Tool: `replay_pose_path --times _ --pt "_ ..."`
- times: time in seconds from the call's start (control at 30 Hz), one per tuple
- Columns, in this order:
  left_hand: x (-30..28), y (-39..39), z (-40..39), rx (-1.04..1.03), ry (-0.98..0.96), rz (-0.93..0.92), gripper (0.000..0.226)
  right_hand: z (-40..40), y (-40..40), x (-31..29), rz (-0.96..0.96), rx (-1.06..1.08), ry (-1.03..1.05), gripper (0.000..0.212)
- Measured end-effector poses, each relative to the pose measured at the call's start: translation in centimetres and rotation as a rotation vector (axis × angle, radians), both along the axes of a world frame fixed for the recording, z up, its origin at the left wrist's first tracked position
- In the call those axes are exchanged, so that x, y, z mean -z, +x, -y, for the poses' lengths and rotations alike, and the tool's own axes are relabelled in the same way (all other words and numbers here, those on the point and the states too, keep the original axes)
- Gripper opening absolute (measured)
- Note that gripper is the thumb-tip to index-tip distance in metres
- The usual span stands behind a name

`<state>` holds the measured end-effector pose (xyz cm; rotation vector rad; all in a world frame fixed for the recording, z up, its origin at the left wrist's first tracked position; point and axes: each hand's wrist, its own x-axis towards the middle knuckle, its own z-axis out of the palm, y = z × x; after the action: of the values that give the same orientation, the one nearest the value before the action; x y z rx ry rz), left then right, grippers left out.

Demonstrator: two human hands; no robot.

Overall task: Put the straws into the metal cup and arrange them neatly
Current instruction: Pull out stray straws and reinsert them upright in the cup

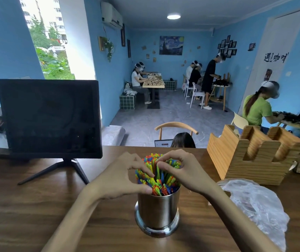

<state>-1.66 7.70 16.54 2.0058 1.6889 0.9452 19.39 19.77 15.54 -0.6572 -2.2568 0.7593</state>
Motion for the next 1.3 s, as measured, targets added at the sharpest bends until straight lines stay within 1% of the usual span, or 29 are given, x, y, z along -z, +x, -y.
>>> replay_pose_path --times 0.03,0.1,0.2,0.27,0.43,0.6,0.73,0.9,1.0,1.13,1.3 --pt "0.2 -0.2 0.1 0.008 -0.029 -0.047 0.033 0.2 0.2 0.0 0.006 -0.063 -0.001 0.017" --pt "0.7 -0.5 0.0 -0.005 -0.010 -0.051 0.032 0.7 0.5 0.3 0.049 -0.165 0.016 0.027" --pt "1.1 -0.5 -0.4 -0.015 0.046 -0.006 0.027 1.2 0.4 0.7 0.151 -0.182 0.104 0.037" --pt "1.3 -0.5 -0.6 -0.019 0.064 0.005 0.025 1.1 0.3 0.8 0.168 -0.175 0.134 0.038" --pt "1.5 -0.2 -0.6 -0.038 0.085 0.001 0.014 0.5 0.9 0.7 0.133 -0.136 0.137 0.027" --pt "1.4 0.2 -0.5 -0.055 0.112 -0.005 0.017 0.3 1.3 1.0 0.082 -0.109 0.150 0.019" --pt "1.0 0.5 -0.2 -0.050 0.114 0.026 0.028 0.5 1.6 1.1 0.075 -0.109 0.130 0.016" --pt "1.2 1.2 -0.3 -0.030 0.141 0.028 0.019 0.6 1.8 1.1 0.052 -0.102 0.088 0.012" --pt "1.2 1.3 -0.2 -0.047 0.151 0.024 0.019 0.6 1.9 1.1 0.042 -0.113 0.073 0.011" --pt "1.2 1.1 0.0 -0.031 0.114 0.034 0.024 0.5 2.0 1.2 0.022 -0.120 0.051 0.010" --pt "0.6 0.6 0.7 0.006 0.021 -0.044 0.034 0.4 2.1 1.3 0.011 -0.125 0.042 0.010"
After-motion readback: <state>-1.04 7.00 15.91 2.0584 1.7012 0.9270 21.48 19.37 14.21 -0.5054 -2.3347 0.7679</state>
